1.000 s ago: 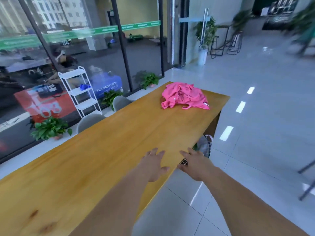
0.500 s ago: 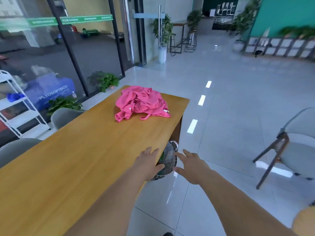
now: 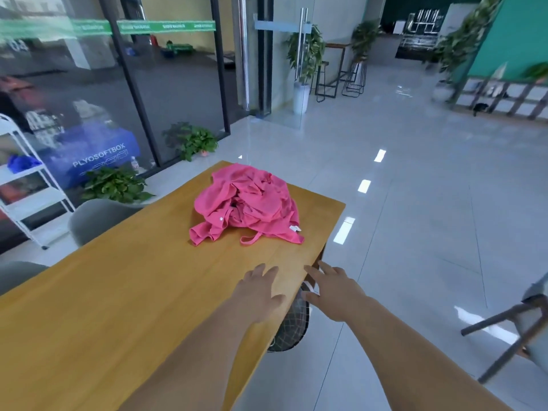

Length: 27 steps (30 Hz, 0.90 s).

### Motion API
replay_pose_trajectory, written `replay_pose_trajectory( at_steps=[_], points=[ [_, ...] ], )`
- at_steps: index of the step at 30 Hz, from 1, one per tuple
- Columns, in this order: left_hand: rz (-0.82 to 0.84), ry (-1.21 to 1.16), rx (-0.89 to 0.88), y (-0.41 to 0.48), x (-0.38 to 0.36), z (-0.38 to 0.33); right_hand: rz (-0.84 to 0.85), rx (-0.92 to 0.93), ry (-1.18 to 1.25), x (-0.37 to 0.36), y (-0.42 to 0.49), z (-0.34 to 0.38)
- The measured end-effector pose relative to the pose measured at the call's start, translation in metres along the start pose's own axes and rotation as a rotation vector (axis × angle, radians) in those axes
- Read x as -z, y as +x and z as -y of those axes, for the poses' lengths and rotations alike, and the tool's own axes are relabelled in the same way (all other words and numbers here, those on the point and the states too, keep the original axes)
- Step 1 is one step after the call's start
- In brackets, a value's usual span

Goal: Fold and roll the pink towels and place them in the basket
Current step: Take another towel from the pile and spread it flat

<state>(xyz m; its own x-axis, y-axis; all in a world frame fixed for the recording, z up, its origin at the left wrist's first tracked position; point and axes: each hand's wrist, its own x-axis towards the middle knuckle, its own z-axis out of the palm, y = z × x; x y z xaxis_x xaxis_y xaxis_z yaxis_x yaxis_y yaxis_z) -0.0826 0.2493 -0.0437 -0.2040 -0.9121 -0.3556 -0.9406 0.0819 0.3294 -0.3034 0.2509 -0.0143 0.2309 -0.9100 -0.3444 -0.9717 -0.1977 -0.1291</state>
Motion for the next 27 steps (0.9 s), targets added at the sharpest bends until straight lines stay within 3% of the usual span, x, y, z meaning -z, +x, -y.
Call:
replay_pose_trajectory(
  at_steps=[23, 27],
  points=[
    [-0.14, -0.16, 0.452, 0.229, 0.097, 0.113, 0.073, 0.383, -0.049, 0.103, 0.399, 0.016],
    [-0.241, -0.141, 0.503, 0.254, 0.102, 0.124, 0.03, 0.443, -0.071, 0.122, 0.454, 0.023]
  ],
)
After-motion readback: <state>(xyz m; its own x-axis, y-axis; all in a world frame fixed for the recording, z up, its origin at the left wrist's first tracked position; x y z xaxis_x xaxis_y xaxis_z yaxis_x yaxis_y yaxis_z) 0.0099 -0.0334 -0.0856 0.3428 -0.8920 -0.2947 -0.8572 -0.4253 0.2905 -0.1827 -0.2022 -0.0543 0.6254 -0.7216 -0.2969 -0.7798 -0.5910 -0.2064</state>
